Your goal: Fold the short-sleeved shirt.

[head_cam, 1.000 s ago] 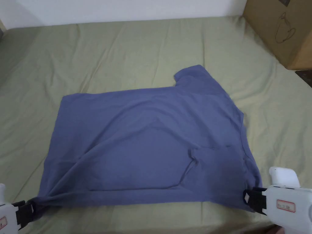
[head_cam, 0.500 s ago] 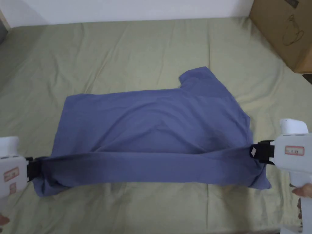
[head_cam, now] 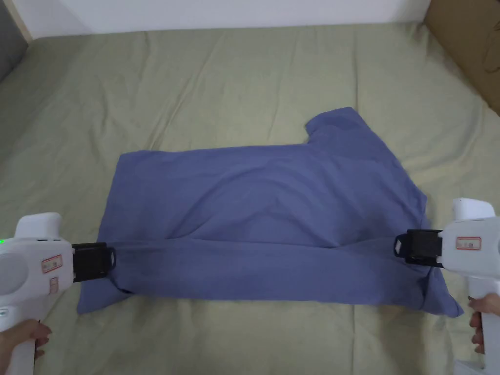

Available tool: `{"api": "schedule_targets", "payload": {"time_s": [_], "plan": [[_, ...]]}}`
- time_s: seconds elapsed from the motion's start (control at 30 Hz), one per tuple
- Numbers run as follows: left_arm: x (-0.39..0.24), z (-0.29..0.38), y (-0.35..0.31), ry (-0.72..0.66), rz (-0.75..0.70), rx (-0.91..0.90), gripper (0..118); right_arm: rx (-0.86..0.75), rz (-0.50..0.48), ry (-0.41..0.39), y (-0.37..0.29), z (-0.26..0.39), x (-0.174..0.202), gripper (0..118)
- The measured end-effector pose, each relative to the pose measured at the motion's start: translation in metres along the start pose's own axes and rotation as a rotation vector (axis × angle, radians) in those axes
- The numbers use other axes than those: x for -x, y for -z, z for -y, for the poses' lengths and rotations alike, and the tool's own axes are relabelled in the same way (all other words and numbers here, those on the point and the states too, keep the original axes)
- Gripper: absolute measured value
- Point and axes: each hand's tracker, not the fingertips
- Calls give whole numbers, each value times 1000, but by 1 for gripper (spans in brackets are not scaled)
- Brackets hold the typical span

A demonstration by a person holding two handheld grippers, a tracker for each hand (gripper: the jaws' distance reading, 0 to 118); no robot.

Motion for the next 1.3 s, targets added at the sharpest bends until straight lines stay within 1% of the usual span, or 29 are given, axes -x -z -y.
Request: {"api": "schedule_targets", "payload": {"time_s": [0.03,0.07,0.1,0.13,0.17,0.2,0.23,0.27,0.33,0.37,0.43,0.47,0.5,0.57,0.6,0.63,0.67,0.7,0.8,0.83,0.87,0.9,0.93,0.97,1.03,1.13,1.23,1.27,1.3], "plan": [[2,7,-10,-33,25,-26,75,-25,4,-47,-13,5,6,60],[4,14,-18,-63,56,-27,49,-48,6,-70,-22,11,9,42],[5,21,-23,-78,76,-21,14,-46,8,-62,-29,17,11,18],[4,29,-25,-81,87,-20,2,-56,-19,-49,-36,24,10,11],[5,39,-31,-89,89,-29,2,-62,-77,-7,-42,30,10,11],[5,46,-33,-82,92,-23,0,-47,-116,31,-45,36,9,5],[4,54,-35,-77,92,-15,0,-44,-171,46,-49,45,9,5],[5,60,-32,-92,78,-16,0,-33,-184,56,-49,51,9,5],[12,66,-25,-132,70,-23,2,-1,-127,19,-45,60,15,5],[16,67,-22,-154,57,-30,14,2,-115,7,-43,63,16,5],[17,62,-16,-178,40,-15,77,24,-115,19,-39,67,18,5],[21,60,-11,-181,50,-18,100,30,-124,44,-38,69,17,5],[23,59,-6,-180,53,-17,108,30,-134,61,-38,71,17,5],[20,55,4,-172,39,-12,99,35,-130,73,-37,73,16,5],[20,54,10,-157,32,9,82,34,-128,76,-37,74,16,5],[21,54,18,-150,26,37,53,38,-128,81,-36,75,16,5],[20,56,26,-140,25,52,20,44,-131,88,-36,76,15,5],[19,58,32,-138,16,72,14,48,-140,101,-30,79,7,5],[5,57,29,-37,-30,73,9,52,-130,118,-30,81,5,6],[1,54,26,-20,-40,72,8,46,-112,120,-35,82,7,13],[0,52,25,-7,-42,73,7,43,-103,125,-36,82,6,28],[0,51,25,6,-43,76,7,40,-102,134,-36,82,3,59],[0,49,24,2,-44,79,7,41,-104,147,-36,81,0,84],[0,48,21,-1,-42,78,7,37,-105,156,-34,80,-7,99],[0,48,15,6,-43,62,7,21,-93,159,-35,74,-13,103],[1,45,7,15,-47,45,7,5,-11,105,-32,64,-17,103],[2,42,7,15,-47,45,7,26,-12,83,-14,55,-26,101],[3,42,7,16,-47,48,7,44,-19,87,-6,53,-28,99],[2,42,7,17,-47,49,7,64,-29,88,2,53,-30,84]]}}
